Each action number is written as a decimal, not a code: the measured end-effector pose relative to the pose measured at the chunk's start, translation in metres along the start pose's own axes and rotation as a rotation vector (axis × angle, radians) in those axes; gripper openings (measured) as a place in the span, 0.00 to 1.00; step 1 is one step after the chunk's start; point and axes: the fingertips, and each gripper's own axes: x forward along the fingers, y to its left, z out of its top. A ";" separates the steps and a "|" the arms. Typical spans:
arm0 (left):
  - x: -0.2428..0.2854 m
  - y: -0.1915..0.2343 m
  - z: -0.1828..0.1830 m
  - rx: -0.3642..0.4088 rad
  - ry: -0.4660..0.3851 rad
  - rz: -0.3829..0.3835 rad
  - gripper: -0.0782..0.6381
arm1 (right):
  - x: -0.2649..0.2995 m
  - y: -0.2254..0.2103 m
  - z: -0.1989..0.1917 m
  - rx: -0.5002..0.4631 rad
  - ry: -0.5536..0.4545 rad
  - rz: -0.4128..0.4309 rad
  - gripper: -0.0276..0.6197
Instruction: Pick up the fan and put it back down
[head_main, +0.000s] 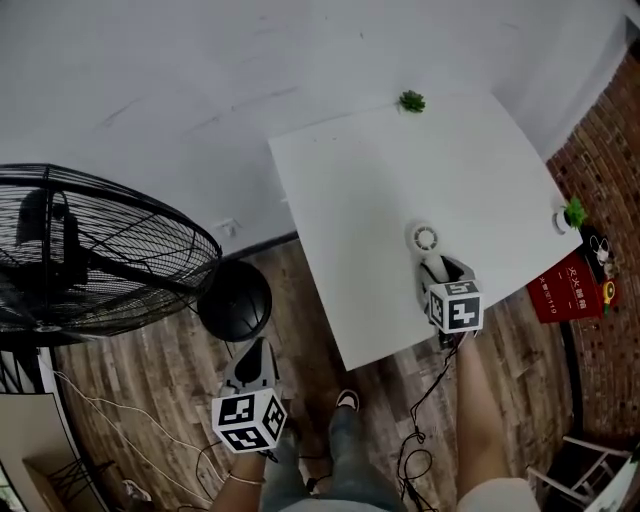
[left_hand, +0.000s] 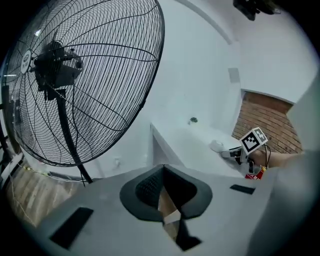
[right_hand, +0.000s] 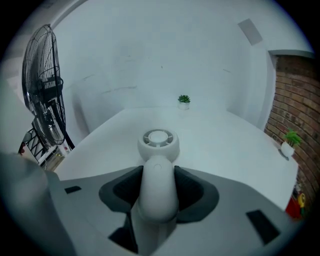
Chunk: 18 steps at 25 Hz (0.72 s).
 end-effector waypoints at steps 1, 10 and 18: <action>0.001 0.000 -0.001 0.003 0.004 -0.002 0.12 | 0.000 0.000 0.000 0.000 0.001 0.000 0.34; -0.004 0.002 0.002 0.016 0.003 -0.027 0.12 | -0.005 0.003 0.001 -0.018 0.002 -0.022 0.37; -0.021 0.010 0.010 0.044 -0.028 -0.055 0.12 | -0.040 0.002 0.015 0.001 -0.059 -0.108 0.39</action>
